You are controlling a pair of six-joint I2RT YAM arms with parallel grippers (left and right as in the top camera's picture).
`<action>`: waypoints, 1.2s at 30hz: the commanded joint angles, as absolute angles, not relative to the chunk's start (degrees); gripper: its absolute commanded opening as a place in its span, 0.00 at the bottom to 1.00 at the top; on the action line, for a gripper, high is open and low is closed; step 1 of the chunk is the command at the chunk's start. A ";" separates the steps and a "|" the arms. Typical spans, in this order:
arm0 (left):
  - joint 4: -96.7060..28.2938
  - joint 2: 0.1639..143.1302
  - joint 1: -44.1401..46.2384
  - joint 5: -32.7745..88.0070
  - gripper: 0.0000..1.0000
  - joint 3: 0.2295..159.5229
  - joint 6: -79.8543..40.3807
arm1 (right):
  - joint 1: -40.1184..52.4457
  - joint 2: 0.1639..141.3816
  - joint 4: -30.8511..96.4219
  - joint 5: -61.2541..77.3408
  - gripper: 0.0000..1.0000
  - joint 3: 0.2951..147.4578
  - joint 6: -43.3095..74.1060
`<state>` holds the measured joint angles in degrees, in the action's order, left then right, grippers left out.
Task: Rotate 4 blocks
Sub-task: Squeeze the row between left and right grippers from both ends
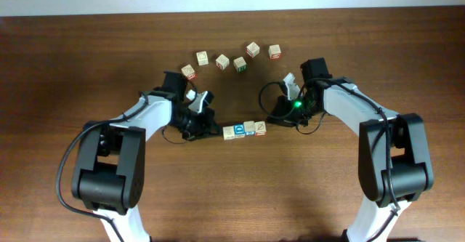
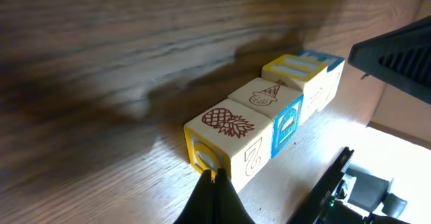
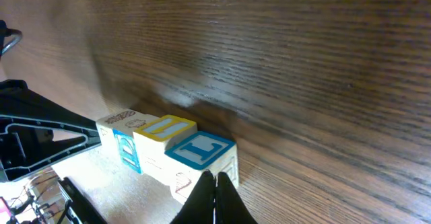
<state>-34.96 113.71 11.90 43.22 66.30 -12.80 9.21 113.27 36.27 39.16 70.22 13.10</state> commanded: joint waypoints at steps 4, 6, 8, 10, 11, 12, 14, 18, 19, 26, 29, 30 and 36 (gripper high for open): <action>-34.46 113.56 12.23 43.05 0.00 65.71 -13.52 | 10.44 114.96 36.36 38.76 0.04 69.36 15.49; -34.48 113.56 12.23 43.05 0.00 65.71 -13.52 | 10.09 114.96 36.36 38.11 0.04 69.36 15.57; -34.48 113.56 12.23 43.05 0.00 65.71 -13.52 | 8.64 114.96 36.40 37.26 0.04 69.36 16.60; -34.48 113.56 12.23 43.07 0.00 65.71 -13.52 | 8.60 115.26 36.60 36.93 0.04 69.36 16.91; -34.48 113.56 12.23 43.07 0.00 65.71 -13.52 | 8.60 115.59 36.60 36.86 0.04 69.36 17.10; -34.48 113.56 12.23 43.07 0.00 65.71 -13.52 | 8.60 115.85 36.58 36.86 0.04 69.36 17.45; -34.48 113.56 12.23 43.07 0.00 65.71 -13.52 | 8.97 115.90 36.82 36.86 0.04 69.36 17.41; -34.48 113.56 12.23 43.07 0.00 65.71 -13.52 | 10.17 115.90 37.01 38.70 0.04 69.38 15.22; -34.48 113.56 12.23 43.07 0.00 65.71 -13.52 | 10.20 115.87 37.19 39.31 0.04 69.38 14.96; -33.89 113.56 12.23 43.09 0.00 65.71 -13.74 | 11.92 115.22 37.23 45.01 0.04 69.95 8.34; -33.85 113.56 12.23 43.09 0.00 65.71 -14.13 | 13.80 114.24 38.65 43.72 0.04 71.99 8.36; -33.85 113.56 12.23 43.09 0.00 65.71 -14.13 | 14.52 114.24 39.86 42.85 0.04 72.99 8.34; -33.63 113.56 12.23 43.07 0.00 65.71 -14.13 | 17.08 114.13 43.11 42.89 0.04 76.51 8.36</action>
